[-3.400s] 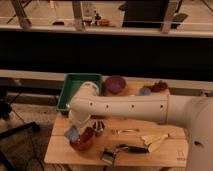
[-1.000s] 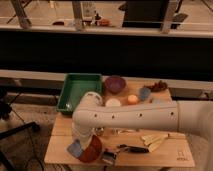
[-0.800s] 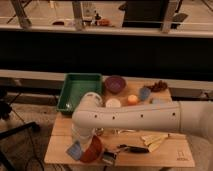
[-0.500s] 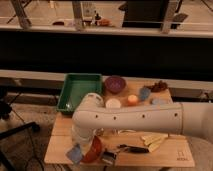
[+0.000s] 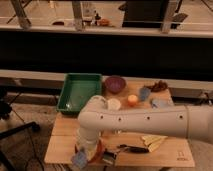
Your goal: Wipe red bowl with sponge
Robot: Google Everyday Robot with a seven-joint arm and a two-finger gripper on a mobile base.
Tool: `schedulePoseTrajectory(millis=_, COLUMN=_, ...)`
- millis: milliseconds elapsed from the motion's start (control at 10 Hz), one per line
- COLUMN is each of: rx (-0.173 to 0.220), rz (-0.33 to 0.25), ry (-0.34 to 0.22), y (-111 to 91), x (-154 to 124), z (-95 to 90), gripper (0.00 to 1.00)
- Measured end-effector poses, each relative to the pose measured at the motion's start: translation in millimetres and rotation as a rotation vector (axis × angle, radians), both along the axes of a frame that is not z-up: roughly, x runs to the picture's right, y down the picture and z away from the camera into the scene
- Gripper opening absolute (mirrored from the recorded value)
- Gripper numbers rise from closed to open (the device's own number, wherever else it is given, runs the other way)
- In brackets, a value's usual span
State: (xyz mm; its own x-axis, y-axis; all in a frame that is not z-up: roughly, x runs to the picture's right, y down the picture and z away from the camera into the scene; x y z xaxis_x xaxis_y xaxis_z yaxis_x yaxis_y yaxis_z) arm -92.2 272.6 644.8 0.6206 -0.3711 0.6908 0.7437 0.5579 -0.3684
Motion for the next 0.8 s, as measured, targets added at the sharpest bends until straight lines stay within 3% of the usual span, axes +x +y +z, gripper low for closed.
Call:
schedulePoseTrajectory(millis=600, rx=0.055, rz=0.062, ry=0.062, y=14.8, x=42.4, z=17.4, gripper=0.0)
schedulePoseTrajectory(millis=800, rx=0.106, rz=0.047, ry=0.059, y=14.4, x=48.3, z=17.1, gripper=0.0)
